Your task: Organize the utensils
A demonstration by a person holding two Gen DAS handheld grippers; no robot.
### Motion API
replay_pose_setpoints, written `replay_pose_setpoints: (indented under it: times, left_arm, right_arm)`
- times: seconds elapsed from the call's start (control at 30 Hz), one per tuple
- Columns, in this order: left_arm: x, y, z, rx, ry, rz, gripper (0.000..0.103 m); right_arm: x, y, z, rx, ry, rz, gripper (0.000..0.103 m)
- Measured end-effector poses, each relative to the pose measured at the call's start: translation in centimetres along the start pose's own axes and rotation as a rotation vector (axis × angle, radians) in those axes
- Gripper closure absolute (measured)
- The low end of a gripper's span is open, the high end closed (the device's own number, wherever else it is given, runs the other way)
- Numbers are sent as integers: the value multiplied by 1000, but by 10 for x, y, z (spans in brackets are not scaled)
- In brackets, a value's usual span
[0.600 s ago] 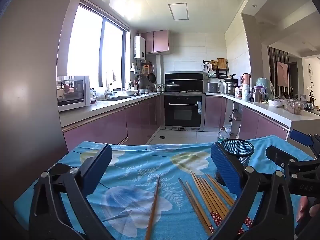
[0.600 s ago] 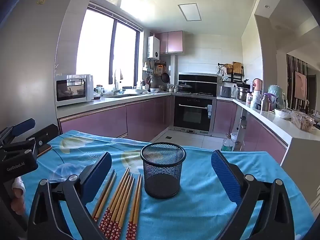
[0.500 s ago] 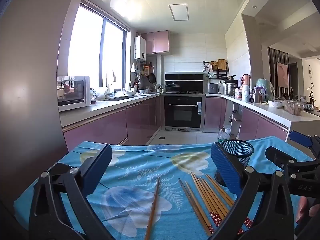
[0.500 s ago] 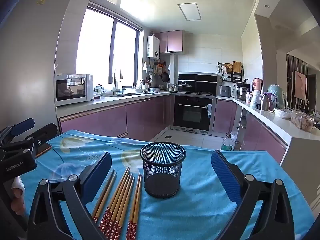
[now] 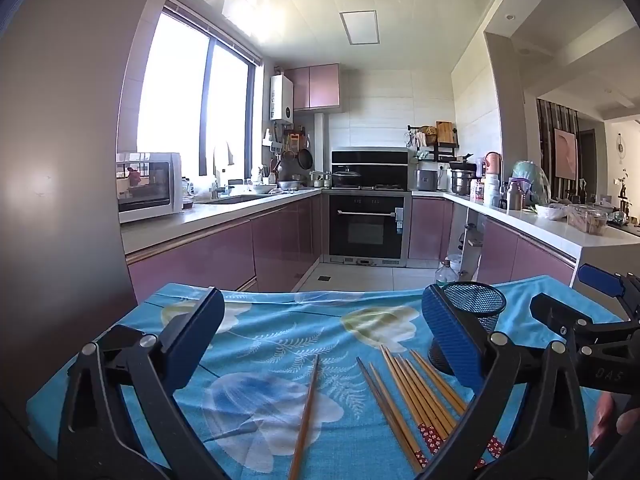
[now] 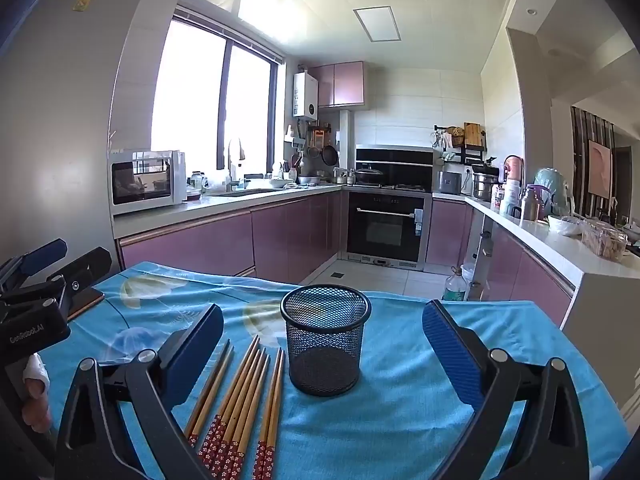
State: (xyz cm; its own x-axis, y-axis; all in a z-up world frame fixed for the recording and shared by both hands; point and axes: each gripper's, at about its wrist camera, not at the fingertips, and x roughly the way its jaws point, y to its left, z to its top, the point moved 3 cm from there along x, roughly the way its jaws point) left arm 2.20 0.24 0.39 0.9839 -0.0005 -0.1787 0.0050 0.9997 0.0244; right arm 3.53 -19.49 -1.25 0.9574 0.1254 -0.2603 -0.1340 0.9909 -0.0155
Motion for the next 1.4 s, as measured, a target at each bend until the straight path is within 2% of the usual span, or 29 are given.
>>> replay_pose_setpoints:
  times: [1.4]
  left_arm:
    - [3,-1,-7,-10,6,-9,6]
  right_arm:
    - [-1,2,1,22,11,15,7]
